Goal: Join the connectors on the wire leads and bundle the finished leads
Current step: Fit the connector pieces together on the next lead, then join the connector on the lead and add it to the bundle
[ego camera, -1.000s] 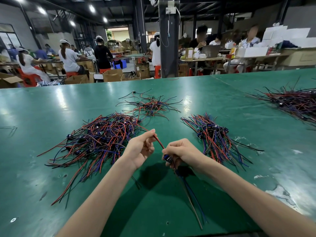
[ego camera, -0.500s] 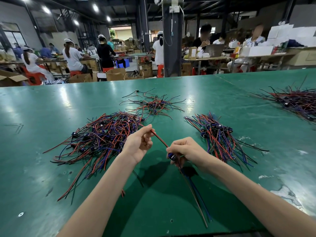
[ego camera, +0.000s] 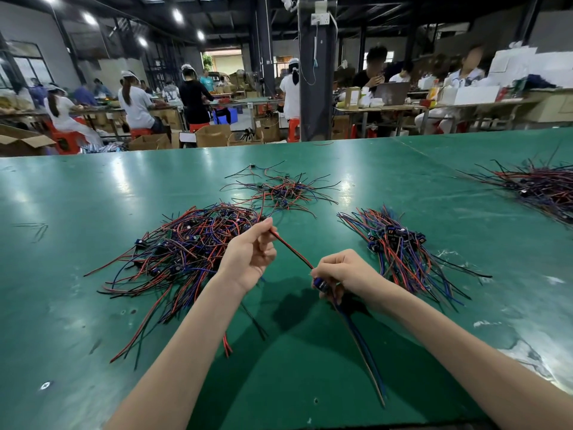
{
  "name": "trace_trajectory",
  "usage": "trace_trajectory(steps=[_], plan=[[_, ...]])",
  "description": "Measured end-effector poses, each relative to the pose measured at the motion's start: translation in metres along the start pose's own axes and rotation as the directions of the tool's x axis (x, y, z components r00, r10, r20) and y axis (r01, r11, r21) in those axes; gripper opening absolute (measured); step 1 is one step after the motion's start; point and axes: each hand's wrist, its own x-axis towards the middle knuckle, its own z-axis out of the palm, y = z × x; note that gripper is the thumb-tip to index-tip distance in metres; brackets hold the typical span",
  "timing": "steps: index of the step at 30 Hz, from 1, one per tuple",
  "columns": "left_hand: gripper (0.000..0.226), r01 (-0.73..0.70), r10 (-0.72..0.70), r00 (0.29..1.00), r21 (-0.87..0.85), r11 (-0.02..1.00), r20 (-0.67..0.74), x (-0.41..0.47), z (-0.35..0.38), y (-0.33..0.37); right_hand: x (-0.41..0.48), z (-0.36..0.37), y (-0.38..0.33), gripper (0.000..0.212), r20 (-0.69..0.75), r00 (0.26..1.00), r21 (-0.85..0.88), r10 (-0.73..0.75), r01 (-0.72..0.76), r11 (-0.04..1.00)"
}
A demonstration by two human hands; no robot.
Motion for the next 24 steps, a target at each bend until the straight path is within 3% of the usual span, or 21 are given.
trace_trajectory(steps=[5,11,14,18,20,22,24], plan=[[0.018,0.034,-0.042,0.989,0.057,0.998,0.142,-0.004,0.003,0.001,0.000,-0.009,0.000,0.031,-0.054,0.998,0.015,-0.010,0.010,1.000],[0.016,-0.115,0.115,0.993,0.050,0.992,-0.002,0.002,-0.009,0.014,-0.003,-0.006,-0.004,0.025,0.108,0.993,-0.010,-0.047,0.048,0.999],[0.019,-0.066,0.066,0.998,0.004,0.998,0.008,0.003,-0.009,0.012,-0.004,-0.006,-0.005,0.029,0.175,0.983,-0.003,-0.054,0.055,0.998],[0.033,-0.004,0.003,0.999,-0.012,1.000,-0.049,0.004,-0.010,0.011,-0.002,-0.009,-0.005,0.026,0.105,0.993,0.007,-0.055,0.055,0.998],[0.029,-0.143,0.168,0.973,0.159,0.977,-0.159,0.004,-0.010,0.007,-0.002,-0.009,-0.004,0.028,0.120,0.992,0.015,-0.040,0.039,0.999],[0.022,-0.347,0.477,0.864,0.494,0.797,-0.163,0.005,-0.008,0.002,-0.004,-0.009,-0.004,0.031,0.183,0.983,0.007,-0.020,0.019,1.000],[0.021,-0.443,0.599,0.793,0.573,0.690,-0.108,0.005,-0.006,-0.002,-0.004,-0.008,-0.003,0.032,0.207,0.978,-0.002,-0.007,0.008,1.000]])
